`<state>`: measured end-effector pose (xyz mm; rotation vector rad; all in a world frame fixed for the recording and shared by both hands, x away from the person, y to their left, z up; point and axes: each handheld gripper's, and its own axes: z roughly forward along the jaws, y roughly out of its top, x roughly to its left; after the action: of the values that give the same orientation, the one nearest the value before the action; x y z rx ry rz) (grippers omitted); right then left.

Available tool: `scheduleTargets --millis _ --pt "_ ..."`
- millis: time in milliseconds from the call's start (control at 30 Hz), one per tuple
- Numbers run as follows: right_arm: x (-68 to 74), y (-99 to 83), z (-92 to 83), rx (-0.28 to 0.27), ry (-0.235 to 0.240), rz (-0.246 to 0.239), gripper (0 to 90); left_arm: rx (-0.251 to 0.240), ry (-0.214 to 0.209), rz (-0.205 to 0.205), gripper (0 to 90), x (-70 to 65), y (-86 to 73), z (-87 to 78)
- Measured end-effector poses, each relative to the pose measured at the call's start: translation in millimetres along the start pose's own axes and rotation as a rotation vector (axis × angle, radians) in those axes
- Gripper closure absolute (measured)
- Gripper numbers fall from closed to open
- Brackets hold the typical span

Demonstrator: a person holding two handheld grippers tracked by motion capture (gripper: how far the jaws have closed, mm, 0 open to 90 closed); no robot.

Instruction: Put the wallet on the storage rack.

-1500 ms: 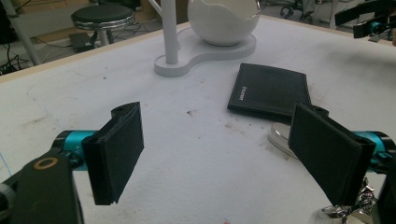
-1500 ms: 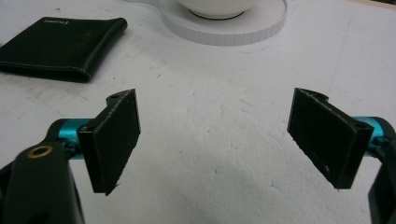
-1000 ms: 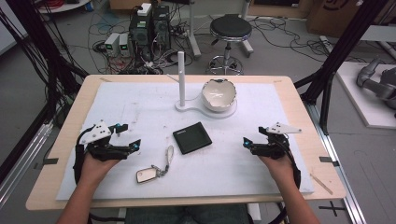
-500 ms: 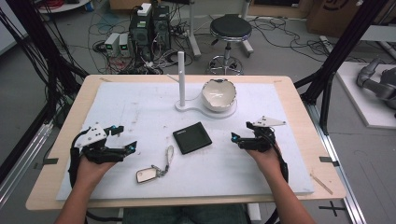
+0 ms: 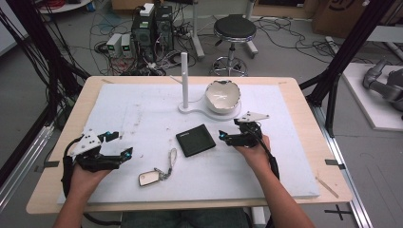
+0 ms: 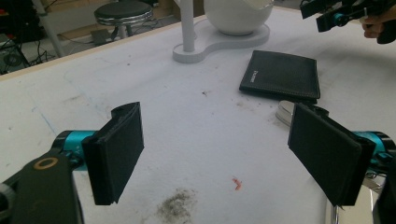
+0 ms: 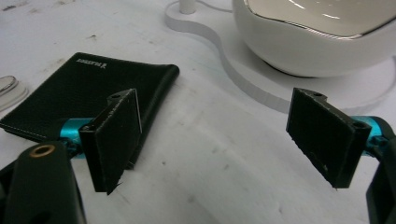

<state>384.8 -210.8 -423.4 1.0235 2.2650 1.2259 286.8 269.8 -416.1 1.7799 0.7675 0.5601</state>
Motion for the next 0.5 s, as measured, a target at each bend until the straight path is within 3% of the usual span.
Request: scheduleTargets --millis 267,500 --pt "9.4 4.5 20.0 0.012 0.025 0.026 17.8 -0.006 -0.001 -0.004 18.3 0.0 -0.4 -0.6" --pt "19.0 6.0 39.0 0.071 0.041 -0.008 17.8 0.000 -0.007 -0.003 18.3 -0.1 -0.5 0.8"
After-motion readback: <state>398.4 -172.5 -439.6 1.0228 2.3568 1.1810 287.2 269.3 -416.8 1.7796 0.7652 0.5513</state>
